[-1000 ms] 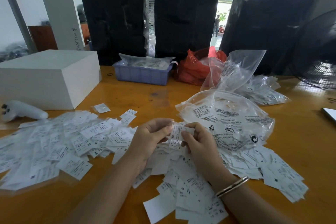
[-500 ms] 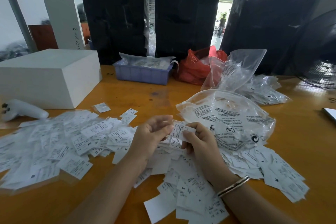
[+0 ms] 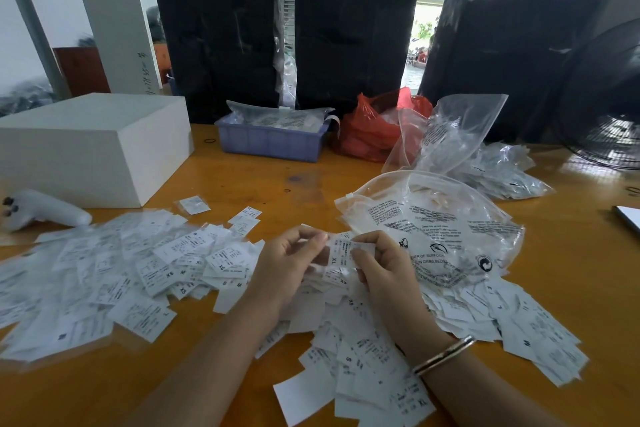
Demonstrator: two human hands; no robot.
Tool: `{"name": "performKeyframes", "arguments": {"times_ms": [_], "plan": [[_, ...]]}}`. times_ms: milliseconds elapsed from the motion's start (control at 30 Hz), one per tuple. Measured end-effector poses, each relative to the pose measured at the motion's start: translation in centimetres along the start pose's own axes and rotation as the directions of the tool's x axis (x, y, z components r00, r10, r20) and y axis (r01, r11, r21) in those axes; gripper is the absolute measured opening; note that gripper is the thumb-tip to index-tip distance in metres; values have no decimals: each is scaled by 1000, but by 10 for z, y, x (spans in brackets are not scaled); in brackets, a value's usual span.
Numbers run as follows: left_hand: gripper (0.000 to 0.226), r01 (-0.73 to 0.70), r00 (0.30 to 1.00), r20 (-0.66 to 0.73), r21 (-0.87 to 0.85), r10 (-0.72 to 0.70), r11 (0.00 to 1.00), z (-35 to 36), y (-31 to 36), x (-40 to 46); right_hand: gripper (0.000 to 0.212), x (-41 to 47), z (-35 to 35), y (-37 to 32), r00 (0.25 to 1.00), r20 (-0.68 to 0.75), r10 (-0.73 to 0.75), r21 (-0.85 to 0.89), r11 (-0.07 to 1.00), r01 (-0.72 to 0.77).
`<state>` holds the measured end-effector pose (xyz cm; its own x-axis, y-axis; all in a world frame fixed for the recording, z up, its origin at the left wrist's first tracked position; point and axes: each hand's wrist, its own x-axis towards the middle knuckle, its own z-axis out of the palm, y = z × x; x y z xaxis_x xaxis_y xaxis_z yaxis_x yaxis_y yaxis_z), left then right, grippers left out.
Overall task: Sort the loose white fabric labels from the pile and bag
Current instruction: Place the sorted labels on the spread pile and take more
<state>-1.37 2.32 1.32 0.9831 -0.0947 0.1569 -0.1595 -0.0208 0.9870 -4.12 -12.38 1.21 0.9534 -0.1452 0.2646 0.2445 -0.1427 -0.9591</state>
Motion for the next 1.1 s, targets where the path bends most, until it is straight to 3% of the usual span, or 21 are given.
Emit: {"name": "performKeyframes", "arguments": {"times_ms": [367,500,667,933,1100], "plan": [[13,-24,999,-28,-74,22,997,1,2,-1,17,-1,0,0,1000,-13,7,124,992,-5],[33,-64,997,-41,-86,61,994,1,3,-1,15,-2,1,-1,1000,21,13,159,987,-16],[36,-96,995,-46,-87,92,992,2,2,0,15,-2,0,-2,999,27,17,185,982,-22],[41,-28,999,18,-80,29,996,4,6,-1,17,-2,0,-2,999,39,4,188,982,-11],[10,37,999,5,-98,-37,994,3,3,0,17,-3,0,-1,998,53,-34,81,996,30]]}}
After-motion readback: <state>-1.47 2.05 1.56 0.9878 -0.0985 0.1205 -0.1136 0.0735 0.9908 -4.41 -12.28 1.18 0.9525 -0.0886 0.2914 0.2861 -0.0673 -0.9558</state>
